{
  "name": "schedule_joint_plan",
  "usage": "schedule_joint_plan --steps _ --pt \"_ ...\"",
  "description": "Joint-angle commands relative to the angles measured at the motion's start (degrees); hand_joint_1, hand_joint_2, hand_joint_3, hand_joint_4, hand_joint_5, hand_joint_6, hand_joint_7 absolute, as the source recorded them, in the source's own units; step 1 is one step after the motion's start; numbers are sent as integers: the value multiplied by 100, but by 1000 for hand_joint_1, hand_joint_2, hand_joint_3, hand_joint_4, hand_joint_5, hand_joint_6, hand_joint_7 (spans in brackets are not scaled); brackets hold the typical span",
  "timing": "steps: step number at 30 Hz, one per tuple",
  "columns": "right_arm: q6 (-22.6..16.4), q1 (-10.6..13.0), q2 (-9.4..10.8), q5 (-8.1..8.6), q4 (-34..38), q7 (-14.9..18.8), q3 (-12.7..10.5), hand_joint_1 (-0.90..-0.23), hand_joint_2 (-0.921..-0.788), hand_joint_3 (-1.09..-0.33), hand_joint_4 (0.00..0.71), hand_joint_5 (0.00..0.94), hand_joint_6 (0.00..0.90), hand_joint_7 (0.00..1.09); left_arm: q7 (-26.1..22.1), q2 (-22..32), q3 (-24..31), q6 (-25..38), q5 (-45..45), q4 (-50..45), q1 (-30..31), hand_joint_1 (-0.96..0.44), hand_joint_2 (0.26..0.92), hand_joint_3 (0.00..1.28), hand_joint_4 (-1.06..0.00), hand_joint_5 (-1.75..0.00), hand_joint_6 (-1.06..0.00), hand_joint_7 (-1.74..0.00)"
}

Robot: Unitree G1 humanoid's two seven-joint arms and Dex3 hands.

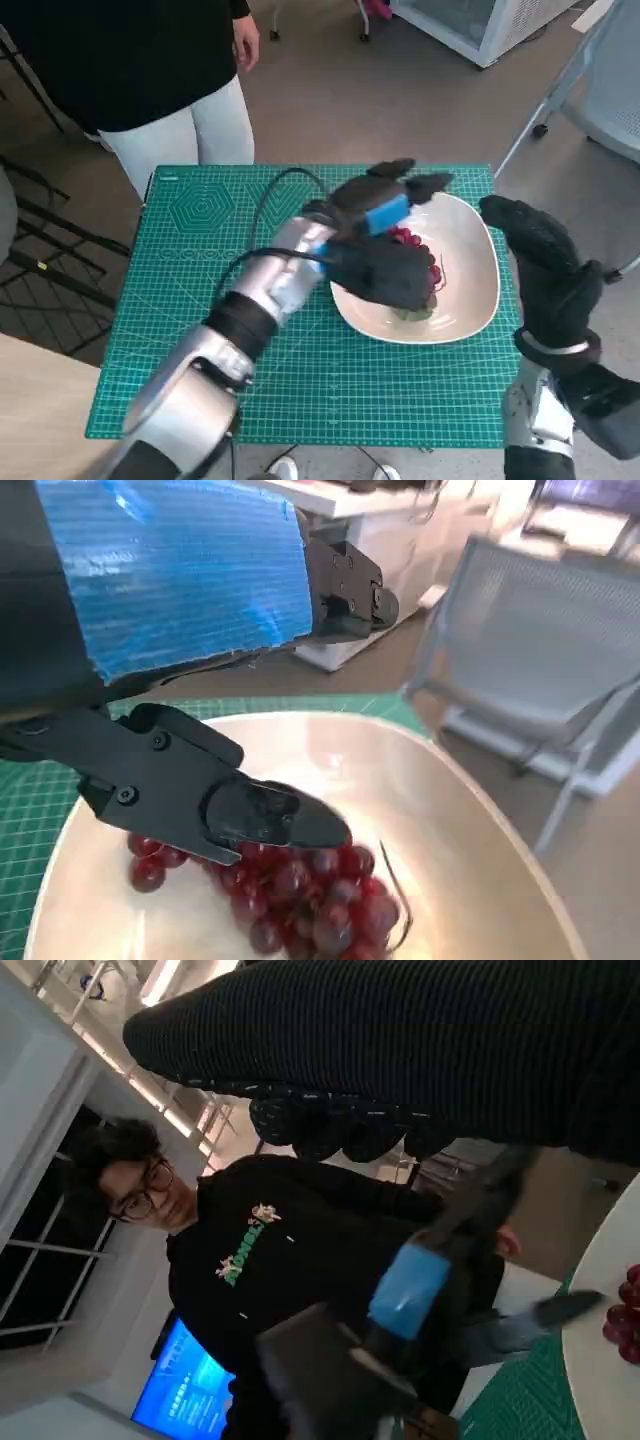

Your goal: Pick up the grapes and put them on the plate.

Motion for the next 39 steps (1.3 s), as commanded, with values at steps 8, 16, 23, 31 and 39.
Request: schedule_joint_plan --steps 8,16,23,31,39 --pt "38 -36 -2 76 141 137 -1 -544 -921 -637 165 4 2 364 -95 766 1029 -674 -1015 -1020 934 -787 921 576 -63 -18 -234 -34" --pt "85 -41 -13 60 82 129 5 -544 -921 -631 168 5 3 370 -1632 501 2634 -1482 -3693 -1149 1815 -736 921 528 -68 -8 -221 -20" --pt "126 -48 -27 78 40 135 17 -543 -921 -629 170 5 4 373 -2728 291 3441 -1704 -5045 -1121 2314 -750 921 504 -21 0 -155 -2" --pt "143 -98 -47 58 80 148 10 -538 -921 -629 172 5 3 375 -3004 218 3622 -2066 -5249 -1620 2875 -730 921 477 -8 -2 -127 -2" --pt "159 -139 -67 69 120 189 10 -538 -921 -631 172 4 1 376 -3060 193 3612 -2244 -5164 -2138 3358 -714 921 465 -33 -12 -139 -9"
